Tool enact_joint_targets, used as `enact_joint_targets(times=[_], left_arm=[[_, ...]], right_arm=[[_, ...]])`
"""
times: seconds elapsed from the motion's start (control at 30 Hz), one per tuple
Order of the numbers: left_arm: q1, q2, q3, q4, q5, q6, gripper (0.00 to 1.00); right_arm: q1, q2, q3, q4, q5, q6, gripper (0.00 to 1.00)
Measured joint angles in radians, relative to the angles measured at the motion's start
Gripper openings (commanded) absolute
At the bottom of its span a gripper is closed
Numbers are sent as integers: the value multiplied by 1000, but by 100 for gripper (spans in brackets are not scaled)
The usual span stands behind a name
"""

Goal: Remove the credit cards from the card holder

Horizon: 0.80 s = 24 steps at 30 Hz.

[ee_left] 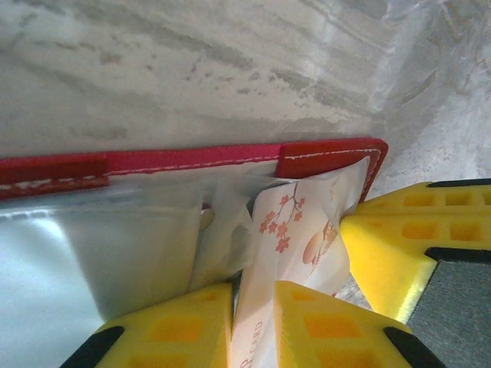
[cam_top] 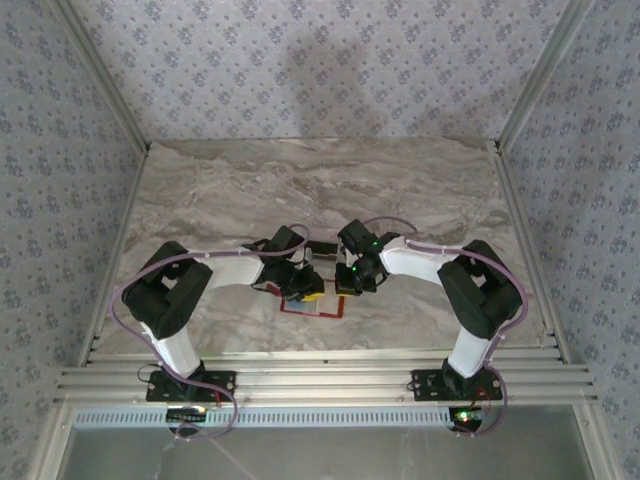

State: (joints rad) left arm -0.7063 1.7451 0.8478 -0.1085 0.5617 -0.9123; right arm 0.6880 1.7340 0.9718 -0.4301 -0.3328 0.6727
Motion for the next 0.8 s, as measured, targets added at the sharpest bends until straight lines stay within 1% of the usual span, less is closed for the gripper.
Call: enact_joint_targets(times=[0.23,0.43,0.8], left_arm=[[9,0,-20,30,19,-7,10],[12,-10,-18,11,13,10,7],[20,-113,17,-169,-93,96,5]], right_arm=[[0,2,3,-7,4,0,4],[0,2,5,-11,7,0,6],[0,3,13,-25,18,-11,6]])
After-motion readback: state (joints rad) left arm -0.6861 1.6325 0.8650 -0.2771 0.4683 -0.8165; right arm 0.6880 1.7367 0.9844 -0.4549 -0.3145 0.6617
